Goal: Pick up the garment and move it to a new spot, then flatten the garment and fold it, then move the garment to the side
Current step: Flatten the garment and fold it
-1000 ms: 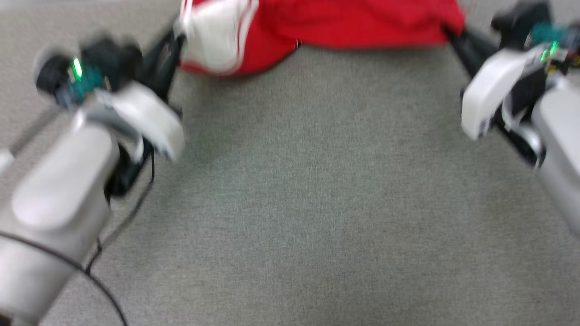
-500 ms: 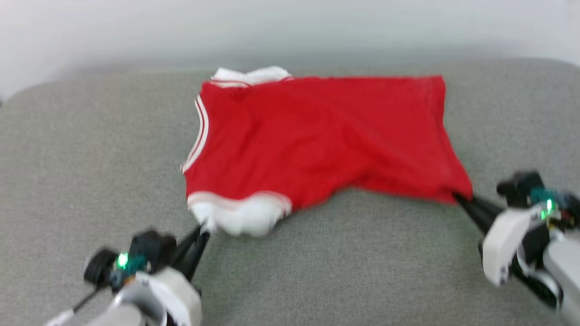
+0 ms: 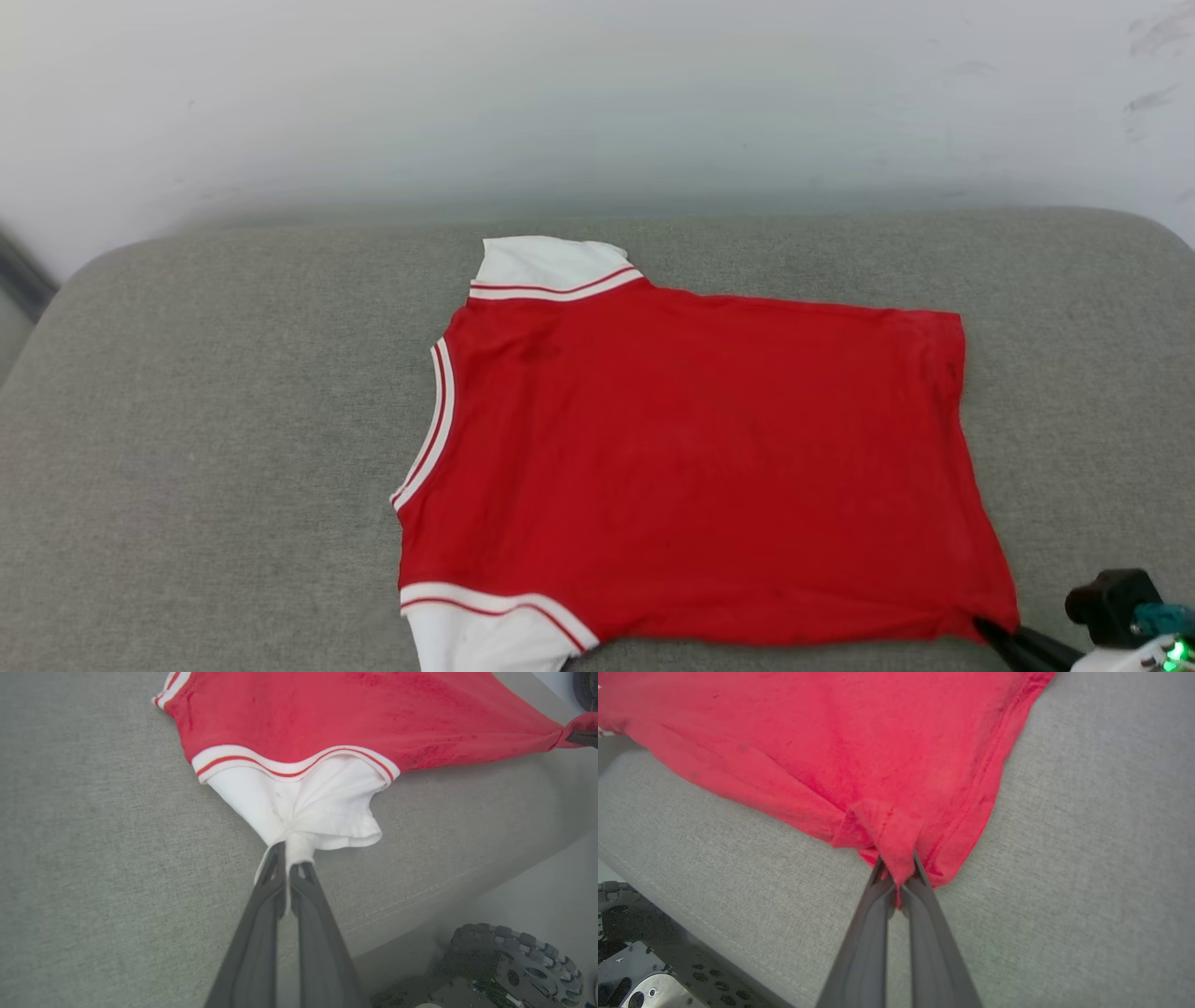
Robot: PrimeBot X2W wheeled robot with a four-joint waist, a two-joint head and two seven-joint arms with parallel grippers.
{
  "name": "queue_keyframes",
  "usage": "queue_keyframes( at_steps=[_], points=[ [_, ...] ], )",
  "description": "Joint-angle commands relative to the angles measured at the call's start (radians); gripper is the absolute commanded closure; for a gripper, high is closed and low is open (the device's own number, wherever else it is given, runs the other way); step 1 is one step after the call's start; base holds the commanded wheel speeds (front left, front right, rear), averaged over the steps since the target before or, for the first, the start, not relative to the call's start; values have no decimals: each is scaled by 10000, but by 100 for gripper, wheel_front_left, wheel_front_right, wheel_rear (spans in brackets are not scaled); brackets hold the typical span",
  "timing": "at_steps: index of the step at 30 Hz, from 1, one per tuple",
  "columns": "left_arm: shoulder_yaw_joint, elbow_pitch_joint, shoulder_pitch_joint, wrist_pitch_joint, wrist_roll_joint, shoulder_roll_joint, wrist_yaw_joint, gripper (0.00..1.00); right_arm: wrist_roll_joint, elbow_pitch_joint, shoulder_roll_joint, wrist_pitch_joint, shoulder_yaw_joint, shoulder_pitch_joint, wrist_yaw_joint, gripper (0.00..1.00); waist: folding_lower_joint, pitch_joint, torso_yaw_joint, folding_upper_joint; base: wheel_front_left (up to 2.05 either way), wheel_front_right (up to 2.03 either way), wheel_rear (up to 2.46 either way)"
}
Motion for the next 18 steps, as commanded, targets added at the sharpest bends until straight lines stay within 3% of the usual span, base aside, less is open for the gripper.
queue_keyframes(
  at_steps=[1,11,18],
  points=[
    [-79,-20,253,85,-89,104,8,100,-86,-327,-136,155,-251,484,-7,100,3,-26,57,0,0,0,0],
    [153,339,-556,-134,361,-57,-260,100,-542,-1412,208,1035,-1692,1205,-5,100,3,162,40,0,0,0,0],
    [342,858,-2360,121,1124,-267,-747,100,-865,-2112,565,1591,-2583,804,-7,100,3,611,-154,0,0,0,0]
  ],
)
